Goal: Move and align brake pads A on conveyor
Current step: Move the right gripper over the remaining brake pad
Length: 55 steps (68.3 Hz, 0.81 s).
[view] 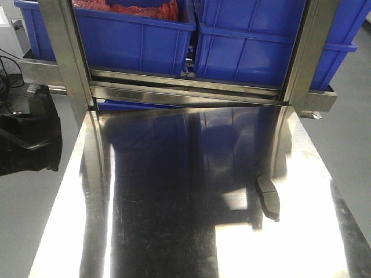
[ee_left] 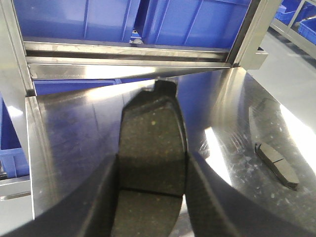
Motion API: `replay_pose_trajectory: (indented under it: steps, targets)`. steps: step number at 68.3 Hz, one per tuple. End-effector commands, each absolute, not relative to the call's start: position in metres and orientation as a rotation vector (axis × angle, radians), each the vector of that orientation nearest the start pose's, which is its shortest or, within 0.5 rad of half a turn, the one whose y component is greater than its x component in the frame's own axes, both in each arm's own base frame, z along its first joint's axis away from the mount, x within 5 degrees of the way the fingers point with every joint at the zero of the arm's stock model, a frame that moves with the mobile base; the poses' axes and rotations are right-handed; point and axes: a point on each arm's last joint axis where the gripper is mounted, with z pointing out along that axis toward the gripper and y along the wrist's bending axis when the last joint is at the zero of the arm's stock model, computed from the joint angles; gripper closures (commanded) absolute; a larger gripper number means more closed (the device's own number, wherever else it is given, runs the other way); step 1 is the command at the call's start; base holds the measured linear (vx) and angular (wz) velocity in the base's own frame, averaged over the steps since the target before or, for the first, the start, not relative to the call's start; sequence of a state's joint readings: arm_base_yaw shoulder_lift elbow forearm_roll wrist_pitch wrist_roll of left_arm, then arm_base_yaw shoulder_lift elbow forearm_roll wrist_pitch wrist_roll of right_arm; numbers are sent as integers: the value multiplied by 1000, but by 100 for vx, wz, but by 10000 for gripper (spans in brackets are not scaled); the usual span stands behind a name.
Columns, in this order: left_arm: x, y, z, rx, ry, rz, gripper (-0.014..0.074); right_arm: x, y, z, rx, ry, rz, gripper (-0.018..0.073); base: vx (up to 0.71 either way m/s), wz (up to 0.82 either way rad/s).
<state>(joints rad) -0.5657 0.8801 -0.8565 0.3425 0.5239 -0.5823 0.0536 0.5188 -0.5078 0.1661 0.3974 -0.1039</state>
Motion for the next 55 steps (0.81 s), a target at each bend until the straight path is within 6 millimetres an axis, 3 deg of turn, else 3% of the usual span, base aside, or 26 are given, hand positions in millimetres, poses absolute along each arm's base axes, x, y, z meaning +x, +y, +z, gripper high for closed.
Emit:
replay_pose_trajectory:
  steps: [1,40,49,55]
  targets:
    - [159,-85,383,183,1900,-425,478,110,10,324,-44,1796,111,569,0,0]
    - [159,-85,383,183,1900,-425,478,111,10,325,-43,1783,109,557,0,0]
    - [159,-85,383,183,1901,-425,478,111,10,325,-43,1783,109,470,0,0]
    - [159,-85,383,183,1901,-425,478,111,10,325,-47,1781,102,336,0,0]
